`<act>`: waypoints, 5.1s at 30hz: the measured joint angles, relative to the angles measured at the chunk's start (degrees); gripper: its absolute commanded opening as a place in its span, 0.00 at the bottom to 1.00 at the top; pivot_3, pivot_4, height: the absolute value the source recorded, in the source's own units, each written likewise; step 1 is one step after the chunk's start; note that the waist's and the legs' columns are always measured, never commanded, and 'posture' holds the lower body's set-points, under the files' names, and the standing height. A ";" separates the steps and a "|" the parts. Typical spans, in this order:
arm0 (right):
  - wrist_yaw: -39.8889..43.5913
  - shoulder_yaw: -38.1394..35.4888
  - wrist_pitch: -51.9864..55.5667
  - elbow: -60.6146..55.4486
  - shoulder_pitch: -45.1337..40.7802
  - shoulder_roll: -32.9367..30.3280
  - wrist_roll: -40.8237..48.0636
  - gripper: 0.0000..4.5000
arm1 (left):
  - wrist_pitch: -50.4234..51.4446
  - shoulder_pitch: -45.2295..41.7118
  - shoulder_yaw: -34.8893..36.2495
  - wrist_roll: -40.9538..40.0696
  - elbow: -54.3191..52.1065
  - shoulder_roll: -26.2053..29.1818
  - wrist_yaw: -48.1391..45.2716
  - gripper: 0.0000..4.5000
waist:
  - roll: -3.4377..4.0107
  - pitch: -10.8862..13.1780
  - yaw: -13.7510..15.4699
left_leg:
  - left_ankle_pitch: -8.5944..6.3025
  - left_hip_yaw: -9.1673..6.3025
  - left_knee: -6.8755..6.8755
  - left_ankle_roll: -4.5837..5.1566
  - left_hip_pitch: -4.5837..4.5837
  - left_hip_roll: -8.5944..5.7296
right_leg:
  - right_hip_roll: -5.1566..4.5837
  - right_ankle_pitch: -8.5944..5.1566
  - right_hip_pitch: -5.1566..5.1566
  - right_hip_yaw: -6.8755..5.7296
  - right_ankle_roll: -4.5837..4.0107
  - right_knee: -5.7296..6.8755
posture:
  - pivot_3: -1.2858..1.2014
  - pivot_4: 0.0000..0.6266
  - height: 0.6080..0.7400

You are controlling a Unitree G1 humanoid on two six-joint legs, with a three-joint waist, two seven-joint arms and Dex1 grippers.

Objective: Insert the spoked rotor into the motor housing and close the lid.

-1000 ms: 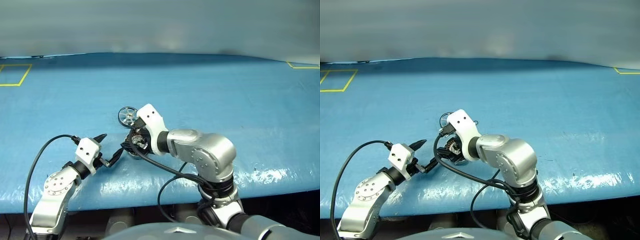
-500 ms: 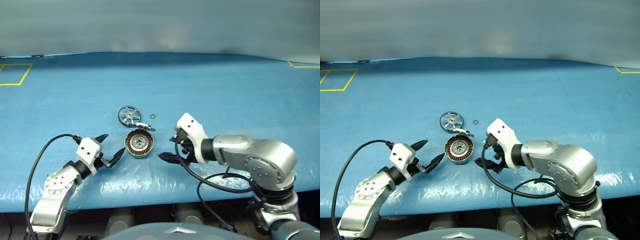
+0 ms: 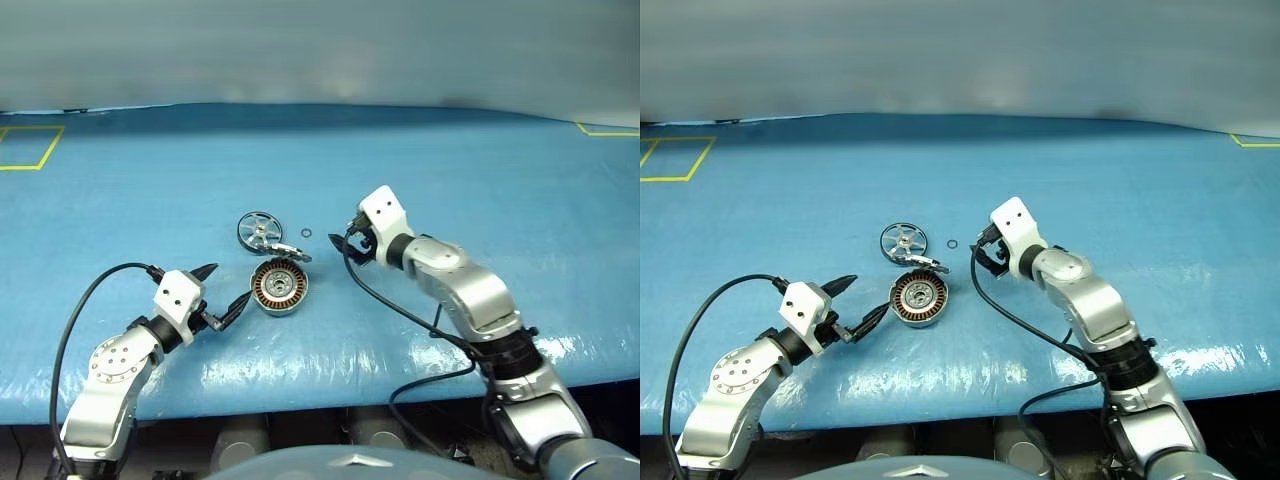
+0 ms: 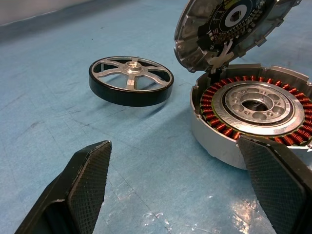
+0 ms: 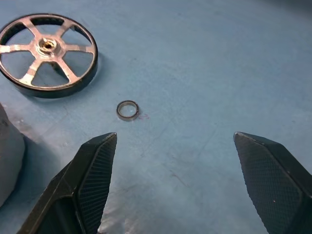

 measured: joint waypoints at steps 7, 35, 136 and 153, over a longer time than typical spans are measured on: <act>2.06 -0.41 -10.08 16.41 -5.62 9.35 -2.24 0.90 | -0.11 0.19 0.06 -2.21 -0.09 -0.47 -1.88 1.00 | 0.04 0.02 -0.11 | 0.00 0.00 0.02 0.00 0.04 0.02 | 0.03 0.00 0.01 0.00 -0.01 0.07 | 0.52 0.24 1.00; 3.73 -3.53 -18.43 32.51 -10.02 15.25 -10.08 0.15 | -6.46 2.40 -0.70 -2.13 1.26 -3.12 -3.15 1.00 | 0.08 0.02 -0.18 | 0.00 0.02 0.06 0.00 0.18 0.01 | 0.02 0.03 0.11 0.04 -0.04 0.17 | 0.52 0.24 1.00; -0.27 9.17 14.85 -18.70 12.22 13.93 -0.84 0.81 | -6.13 2.52 -1.74 -2.44 1.73 -3.12 -2.04 1.00 | 0.10 -0.03 0.10 | 0.00 0.00 0.38 0.00 0.16 0.01 | 0.04 -0.08 0.21 0.03 0.31 0.20 | 0.52 0.24 1.00; -1.76 7.95 21.75 -24.62 9.11 13.13 0.97 0.01 | -6.14 2.76 -1.76 -2.41 1.73 -3.17 -1.91 1.00 | 0.10 -0.03 0.07 | 0.00 -0.01 0.38 0.00 0.16 0.01 | 0.03 -0.08 0.20 0.02 0.30 0.20 | 0.52 0.24 1.00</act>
